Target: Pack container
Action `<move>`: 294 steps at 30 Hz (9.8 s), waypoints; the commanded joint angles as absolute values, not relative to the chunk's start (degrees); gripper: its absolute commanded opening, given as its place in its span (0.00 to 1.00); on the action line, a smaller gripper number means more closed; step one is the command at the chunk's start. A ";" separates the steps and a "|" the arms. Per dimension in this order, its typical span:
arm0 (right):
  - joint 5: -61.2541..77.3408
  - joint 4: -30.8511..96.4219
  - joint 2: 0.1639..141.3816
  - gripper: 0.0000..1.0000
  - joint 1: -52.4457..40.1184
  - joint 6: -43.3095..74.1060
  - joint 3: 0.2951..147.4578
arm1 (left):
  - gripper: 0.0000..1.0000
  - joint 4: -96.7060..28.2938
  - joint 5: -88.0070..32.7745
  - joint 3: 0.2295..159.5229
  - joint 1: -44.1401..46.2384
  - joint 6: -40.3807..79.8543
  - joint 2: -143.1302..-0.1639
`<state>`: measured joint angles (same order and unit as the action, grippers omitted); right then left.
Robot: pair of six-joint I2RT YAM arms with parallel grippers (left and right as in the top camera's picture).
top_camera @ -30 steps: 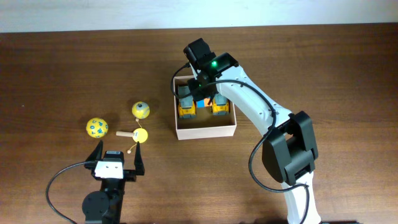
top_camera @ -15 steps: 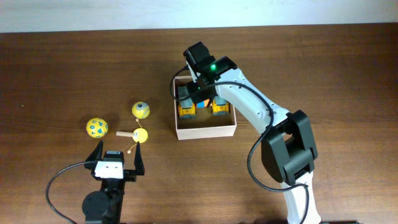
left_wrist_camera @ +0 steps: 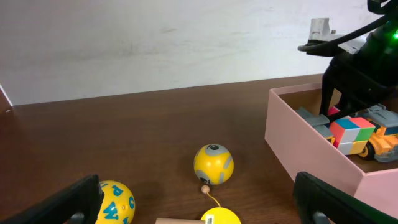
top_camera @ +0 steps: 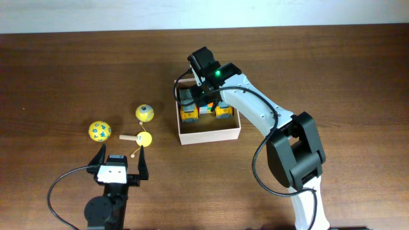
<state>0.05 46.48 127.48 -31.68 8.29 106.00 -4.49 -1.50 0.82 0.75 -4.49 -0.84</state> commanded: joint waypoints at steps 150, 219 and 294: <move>-2.70 70.22 135.68 0.04 -35.24 25.76 122.02 | 0.99 -4.60 -1.30 0.49 0.97 -4.75 -0.30; 1.43 65.45 135.46 0.04 -31.40 23.81 114.54 | 0.99 -4.60 -1.30 0.49 0.97 -4.75 -0.30; -9.93 86.35 135.48 0.99 -2.17 19.99 145.23 | 0.99 -4.58 -1.10 0.49 0.97 -4.78 -0.73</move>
<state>-9.21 86.54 136.35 -2.33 19.49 146.08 -4.51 -1.50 0.82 0.75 -4.49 -0.84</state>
